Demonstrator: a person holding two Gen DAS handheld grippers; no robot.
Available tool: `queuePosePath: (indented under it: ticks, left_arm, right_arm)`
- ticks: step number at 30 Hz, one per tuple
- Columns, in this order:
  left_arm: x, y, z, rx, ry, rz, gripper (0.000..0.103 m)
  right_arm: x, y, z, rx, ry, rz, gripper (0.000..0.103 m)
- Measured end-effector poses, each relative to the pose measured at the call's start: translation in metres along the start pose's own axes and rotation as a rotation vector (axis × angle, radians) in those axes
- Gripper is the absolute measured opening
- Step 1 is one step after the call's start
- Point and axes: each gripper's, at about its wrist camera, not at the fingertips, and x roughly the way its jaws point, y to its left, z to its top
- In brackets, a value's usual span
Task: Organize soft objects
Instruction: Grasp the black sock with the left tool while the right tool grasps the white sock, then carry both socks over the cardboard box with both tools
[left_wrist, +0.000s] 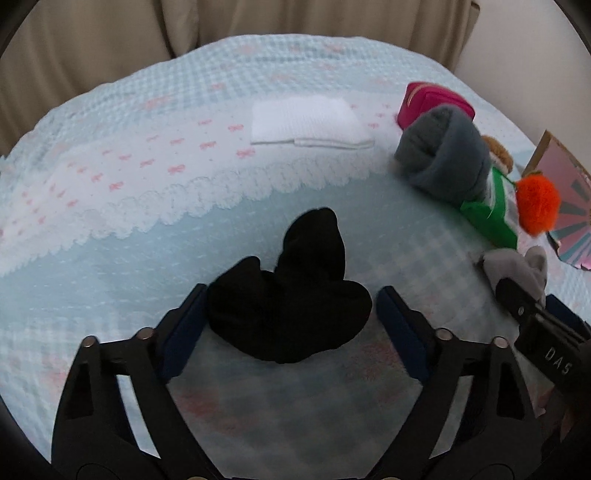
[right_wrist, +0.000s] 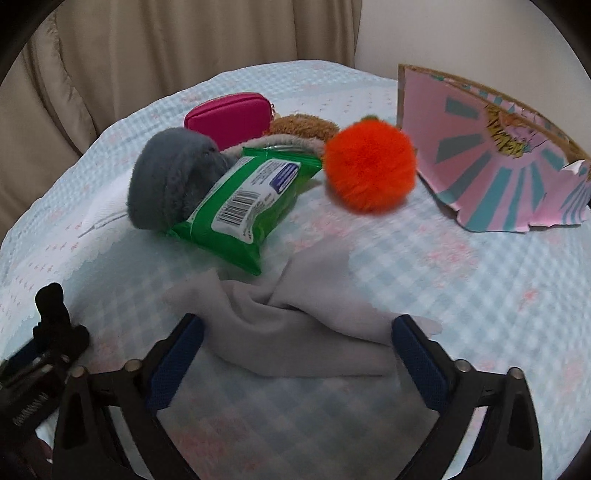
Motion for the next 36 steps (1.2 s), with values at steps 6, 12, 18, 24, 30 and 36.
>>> queuePosePath:
  ticks: [6, 12, 18, 24, 30, 36]
  left_arm:
    - [0.000, -0.002, -0.001, -0.003, -0.011, -0.016, 0.065]
    - [-0.003, -0.006, -0.001, 0.005, -0.018, -0.021, 0.039]
    - [-0.006, -0.011, 0.003, 0.029, -0.011, -0.048, 0.021]
    - [-0.022, -0.012, 0.010, 0.036, -0.011, -0.054, 0.020]
    - [-0.071, -0.015, 0.036, 0.039, -0.027, -0.047, 0.020]
    - [-0.142, -0.026, 0.076, 0.064, -0.077, -0.028, 0.020]
  right_arm:
    - [0.004, 0.009, 0.006, -0.008, -0.003, -0.016, 0.075]
    - [0.001, 0.004, 0.007, 0.016, -0.013, -0.047, 0.052]
    - [-0.004, 0.007, 0.007, -0.017, -0.020, -0.039, 0.022]
    - [-0.021, 0.006, 0.013, -0.045, -0.017, 0.000, 0.014]
    - [-0.070, -0.002, 0.040, -0.047, -0.047, 0.010, 0.014]
    - [-0.132, -0.014, 0.073, -0.039, -0.073, 0.017, 0.014]
